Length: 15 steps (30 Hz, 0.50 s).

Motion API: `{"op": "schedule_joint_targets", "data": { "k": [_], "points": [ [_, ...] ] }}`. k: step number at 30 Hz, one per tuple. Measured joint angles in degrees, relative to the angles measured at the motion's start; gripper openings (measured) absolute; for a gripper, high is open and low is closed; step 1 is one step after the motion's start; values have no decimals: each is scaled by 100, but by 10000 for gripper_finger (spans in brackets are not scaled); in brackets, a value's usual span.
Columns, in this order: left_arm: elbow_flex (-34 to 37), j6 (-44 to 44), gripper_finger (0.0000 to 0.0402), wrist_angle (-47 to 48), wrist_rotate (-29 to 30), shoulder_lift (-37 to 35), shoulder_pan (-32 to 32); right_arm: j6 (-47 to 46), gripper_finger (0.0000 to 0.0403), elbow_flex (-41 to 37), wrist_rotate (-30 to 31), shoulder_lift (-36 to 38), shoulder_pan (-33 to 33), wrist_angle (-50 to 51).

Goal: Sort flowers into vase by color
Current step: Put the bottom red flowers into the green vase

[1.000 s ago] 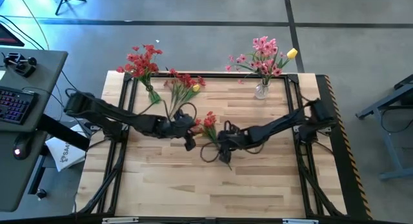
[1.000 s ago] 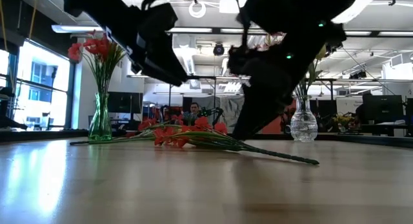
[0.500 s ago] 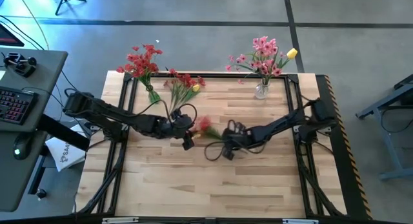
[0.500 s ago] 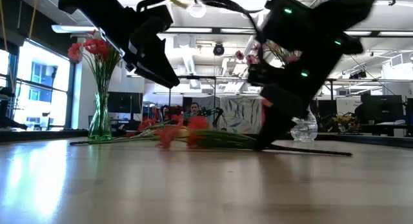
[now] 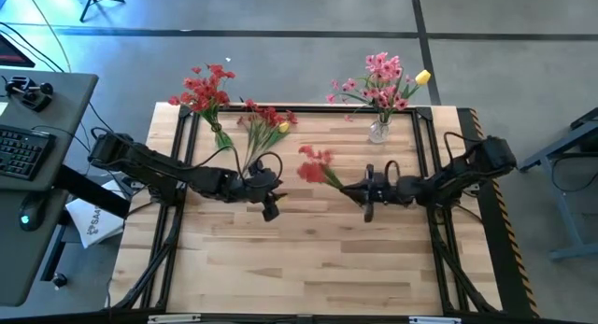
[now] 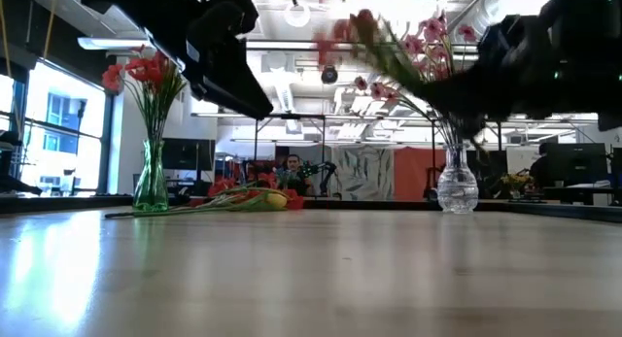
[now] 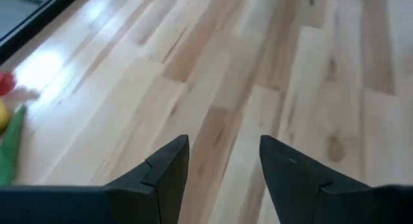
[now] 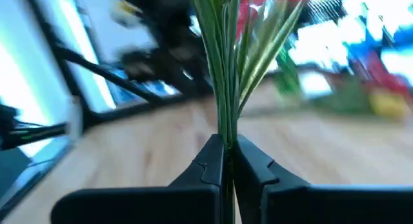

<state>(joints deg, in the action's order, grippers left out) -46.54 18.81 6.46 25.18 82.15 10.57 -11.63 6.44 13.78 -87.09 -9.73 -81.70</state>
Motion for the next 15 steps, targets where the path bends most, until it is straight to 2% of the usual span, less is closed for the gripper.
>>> {"op": "schedule_joint_targets", "data": {
  "k": [4, 7, 10, 15],
  "points": [
    [0, -639, 177, -734, -343, 34, 2, 1124, 5, 377, -784, -2, -3, -724],
    [-2, -1233, 177, -1539, -796, 181, 24, 1666, 5, 746, -1341, -4, -3, -783],
    [-2, -1901, 177, -2556, -1049, 476, 46, 2025, 5, 1161, -1704, -4, -5, -825],
    [-5, -2908, 177, -4930, -1282, 1135, 13, 2449, 5, 1825, -2265, -2, -4, -835]
  ]
}}
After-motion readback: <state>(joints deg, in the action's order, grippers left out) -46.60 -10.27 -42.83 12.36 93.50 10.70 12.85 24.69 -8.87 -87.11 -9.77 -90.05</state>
